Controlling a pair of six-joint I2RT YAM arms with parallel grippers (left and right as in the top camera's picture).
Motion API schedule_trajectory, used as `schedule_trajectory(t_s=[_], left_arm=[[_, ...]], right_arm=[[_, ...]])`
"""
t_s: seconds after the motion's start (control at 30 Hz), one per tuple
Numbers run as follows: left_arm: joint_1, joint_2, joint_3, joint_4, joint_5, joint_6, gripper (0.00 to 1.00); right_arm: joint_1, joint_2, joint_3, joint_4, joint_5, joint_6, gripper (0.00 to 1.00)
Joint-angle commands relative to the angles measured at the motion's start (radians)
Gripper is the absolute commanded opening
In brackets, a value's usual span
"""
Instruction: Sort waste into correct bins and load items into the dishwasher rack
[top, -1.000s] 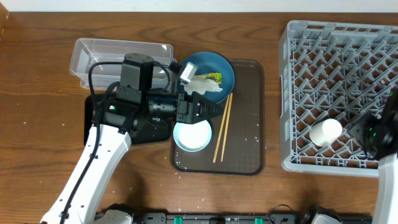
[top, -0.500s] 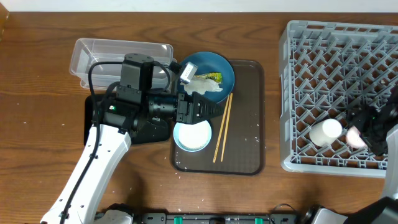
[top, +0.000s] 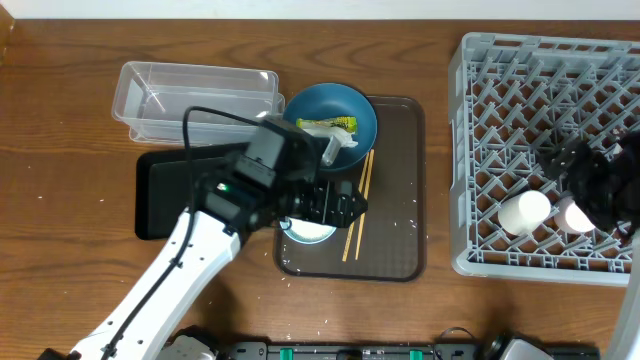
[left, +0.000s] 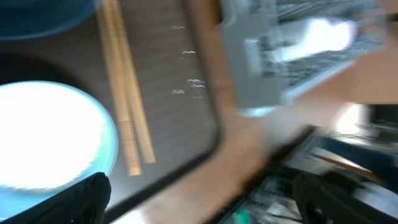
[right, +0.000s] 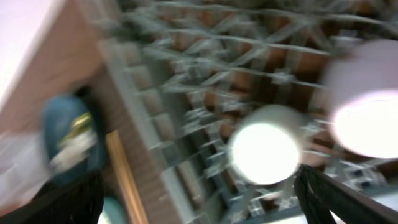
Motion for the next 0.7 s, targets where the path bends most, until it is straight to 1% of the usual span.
schedule_trajectory(t_s=[0.0, 0.03, 0.13, 0.17, 0.2, 0.3, 0.4, 0.5, 0.67], left_arm=[[-0.049, -0.013, 0.013, -0.018, -0.322, 0.020, 1.00], [-0.062, -0.013, 0.013, -0.018, -0.345, 0.020, 0.98], [-0.087, -0.013, 0.012, -0.019, -0.351, 0.028, 0.98], [-0.093, -0.013, 0.009, -0.022, -0.359, 0.049, 0.96], [-0.097, -0.011, 0.007, -0.030, -0.377, 0.057, 0.88], [-0.110, 0.010, -0.011, -0.069, -0.496, 0.052, 0.85], [-0.114, 0.041, -0.029, -0.121, -0.610, -0.005, 0.84], [-0.111, 0.052, -0.030, -0.148, -0.656, -0.048, 0.84], [-0.092, 0.030, -0.024, -0.153, -0.695, -0.080, 0.84]], right_arm=[[0.035, -0.111, 0.028, -0.019, -0.179, -0.109, 0.97], [0.050, -0.142, 0.027, -0.029, -0.179, -0.122, 0.98], [0.097, -0.212, 0.027, -0.046, -0.170, -0.122, 0.99], [0.114, -0.231, 0.027, -0.050, -0.164, -0.123, 0.98], [0.131, -0.245, 0.027, -0.055, -0.154, -0.122, 0.98], [0.158, -0.257, 0.027, -0.079, -0.116, -0.123, 0.98], [0.163, -0.253, 0.027, -0.115, -0.114, -0.134, 0.98], [0.194, -0.238, 0.027, -0.136, -0.168, -0.196, 0.95], [0.332, -0.215, 0.027, -0.136, -0.194, -0.212, 0.88]])
